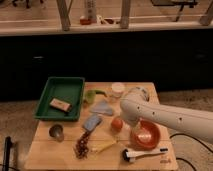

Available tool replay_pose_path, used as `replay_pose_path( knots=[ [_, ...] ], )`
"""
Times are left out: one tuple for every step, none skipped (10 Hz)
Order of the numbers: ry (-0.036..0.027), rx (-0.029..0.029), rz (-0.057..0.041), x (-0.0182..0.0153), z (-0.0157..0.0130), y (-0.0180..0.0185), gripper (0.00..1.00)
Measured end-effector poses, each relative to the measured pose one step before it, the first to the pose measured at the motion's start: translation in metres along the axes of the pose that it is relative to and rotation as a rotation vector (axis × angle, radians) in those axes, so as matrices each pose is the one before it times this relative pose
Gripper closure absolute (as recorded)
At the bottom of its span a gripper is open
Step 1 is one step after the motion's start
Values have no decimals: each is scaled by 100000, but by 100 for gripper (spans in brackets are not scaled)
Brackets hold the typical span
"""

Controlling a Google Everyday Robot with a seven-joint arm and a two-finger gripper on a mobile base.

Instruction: Place apple in metal cup

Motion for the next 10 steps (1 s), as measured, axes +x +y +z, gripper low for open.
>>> replay_pose_path(
  knots=[
    [-594, 95, -1345, -152, 187, -182, 20],
    [-10, 659, 99, -54, -22, -17, 20],
    [200, 598, 588, 71, -311, -95, 20],
    [-202, 436, 904, -32, -301, -85, 20],
    [-41, 452, 539, -191, -318, -387, 20],
    [-32, 233, 211, -278, -227, -460, 20],
    [-182, -352, 796, -203, -137, -201, 20],
    [21, -729, 1440, -123, -109, -112, 20],
    [110, -727, 2420, -292, -133, -299, 20],
    [-73, -521, 1899, -384, -34, -384, 20]
  ],
)
